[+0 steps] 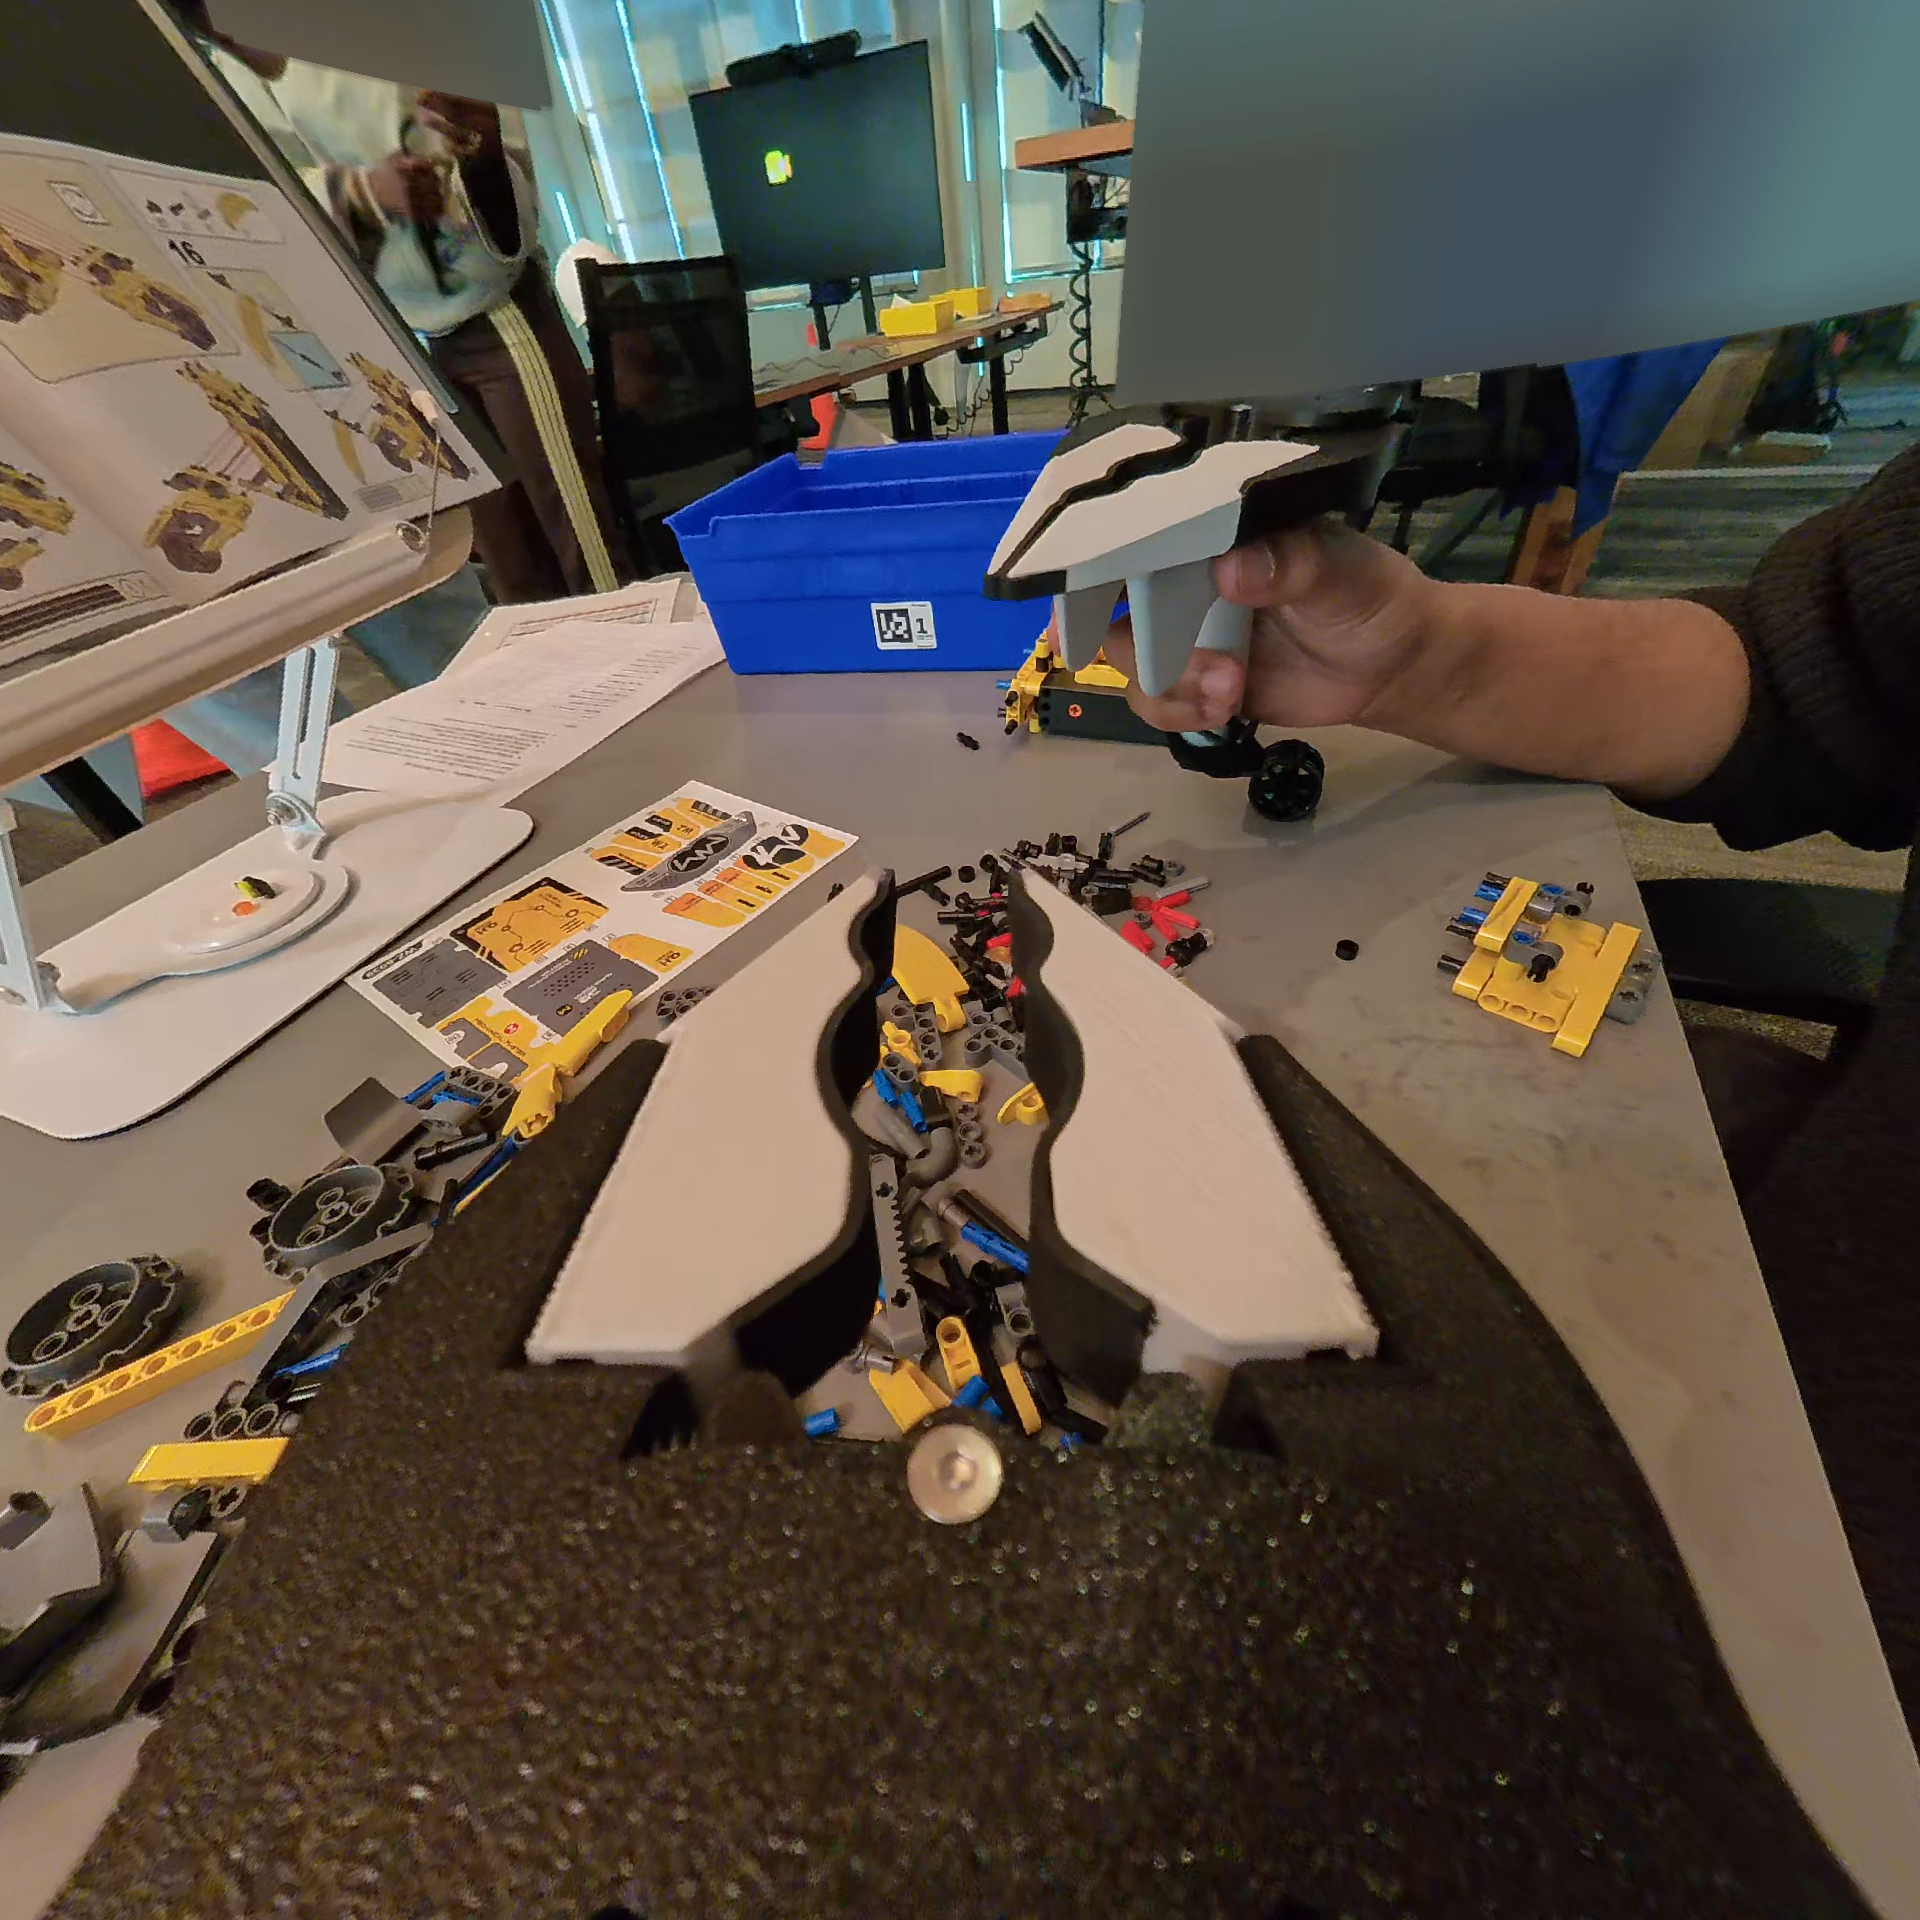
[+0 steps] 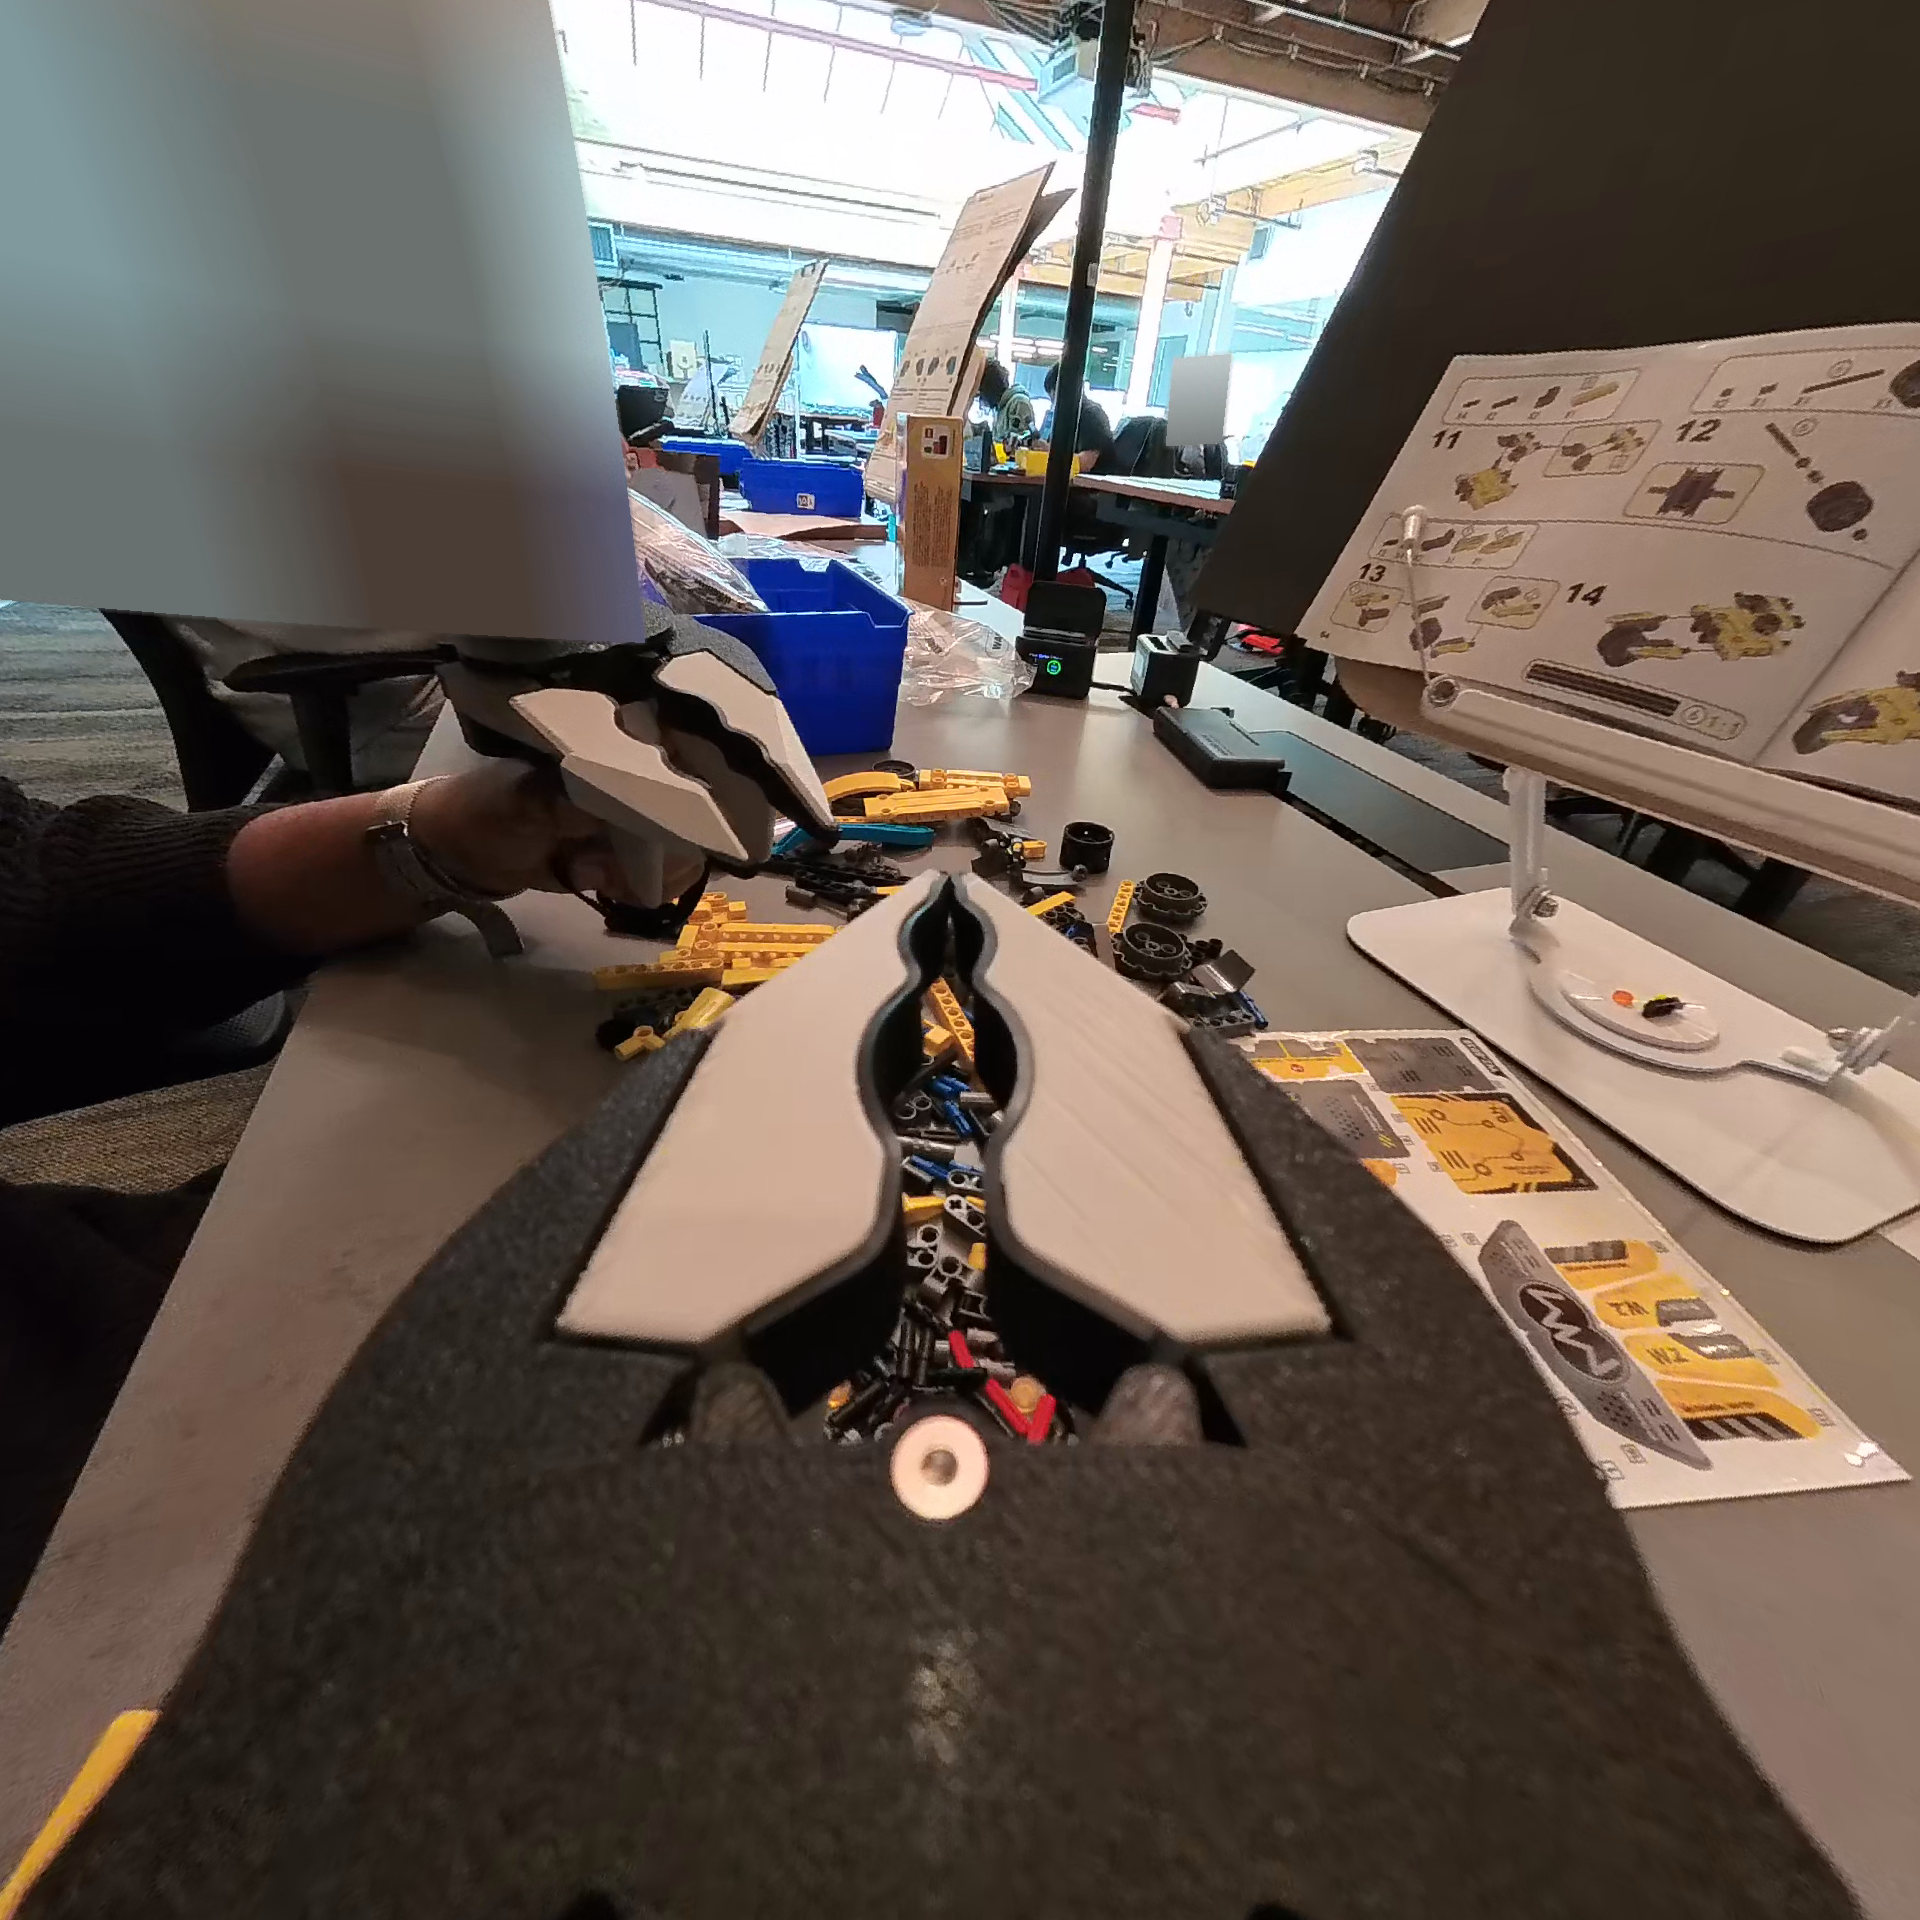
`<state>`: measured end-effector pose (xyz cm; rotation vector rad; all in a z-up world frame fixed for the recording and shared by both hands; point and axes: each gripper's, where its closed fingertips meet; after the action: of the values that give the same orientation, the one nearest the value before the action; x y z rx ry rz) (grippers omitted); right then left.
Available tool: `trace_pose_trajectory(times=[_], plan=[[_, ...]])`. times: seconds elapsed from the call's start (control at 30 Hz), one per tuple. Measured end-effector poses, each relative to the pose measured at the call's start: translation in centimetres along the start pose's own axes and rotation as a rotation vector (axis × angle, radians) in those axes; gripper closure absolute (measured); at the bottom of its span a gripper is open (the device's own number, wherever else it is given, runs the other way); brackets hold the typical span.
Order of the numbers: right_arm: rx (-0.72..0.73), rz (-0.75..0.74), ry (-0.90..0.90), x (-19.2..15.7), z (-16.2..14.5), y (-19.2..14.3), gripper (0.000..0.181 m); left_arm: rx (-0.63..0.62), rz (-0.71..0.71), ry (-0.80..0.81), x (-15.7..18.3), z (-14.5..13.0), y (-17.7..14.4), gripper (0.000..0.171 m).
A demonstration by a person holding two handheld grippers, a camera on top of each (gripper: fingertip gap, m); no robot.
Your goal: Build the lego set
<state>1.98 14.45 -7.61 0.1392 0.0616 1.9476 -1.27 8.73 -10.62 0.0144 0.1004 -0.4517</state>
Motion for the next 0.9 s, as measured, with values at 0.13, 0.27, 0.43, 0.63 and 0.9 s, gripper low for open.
trace_pose_trajectory(times=[0.13,0.27,0.43,0.63,0.9], plan=[[0.0,-0.001,-0.008,-0.06,0.02,0.02,0.181,-0.004,-0.001,0.002,0.03,-0.08,0.03,0.151],[0.002,0.002,-0.008,-0.15,0.07,0.04,0.181,-0.007,0.0,0.003,0.01,-0.14,0.05,0.151],[0.003,0.002,-0.021,-0.24,0.13,0.05,0.181,-0.014,-0.001,0.005,0.02,-0.28,0.09,0.151],[0.004,0.003,-0.024,-0.31,0.14,0.08,0.181,-0.022,-0.002,0.009,0.06,-0.41,0.14,0.151],[0.011,0.001,-0.02,-0.23,0.26,0.0,0.181,-0.024,0.0,0.008,0.03,-0.44,0.14,0.151]])
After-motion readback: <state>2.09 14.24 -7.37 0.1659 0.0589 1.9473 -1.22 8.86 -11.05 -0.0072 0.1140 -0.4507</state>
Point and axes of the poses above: each gripper's, where its closed fingertips meet, y out along the fingers, z out of its top, x = y × z across the jaws, and after that the axes turned 7 degrees about x, right-handed
